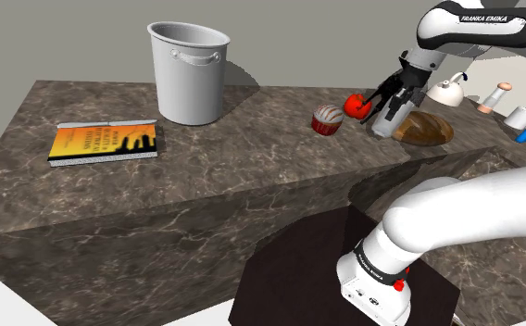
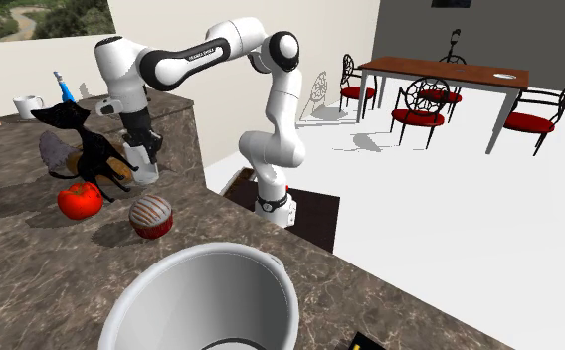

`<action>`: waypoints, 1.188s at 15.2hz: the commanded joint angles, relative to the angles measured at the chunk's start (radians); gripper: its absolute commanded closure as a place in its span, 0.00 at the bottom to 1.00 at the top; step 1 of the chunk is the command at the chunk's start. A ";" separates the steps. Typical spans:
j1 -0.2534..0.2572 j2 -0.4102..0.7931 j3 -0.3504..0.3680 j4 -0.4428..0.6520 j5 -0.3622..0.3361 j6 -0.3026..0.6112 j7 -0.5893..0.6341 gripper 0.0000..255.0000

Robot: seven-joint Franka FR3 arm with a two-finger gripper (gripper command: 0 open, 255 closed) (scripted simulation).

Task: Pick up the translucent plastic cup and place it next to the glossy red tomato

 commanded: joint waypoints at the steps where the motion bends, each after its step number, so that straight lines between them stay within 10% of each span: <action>1: 0.000 0.000 0.000 0.000 0.000 0.000 0.000 0.00; 18: 0.013 0.016 0.024 0.135 0.025 -0.119 -0.011 0.00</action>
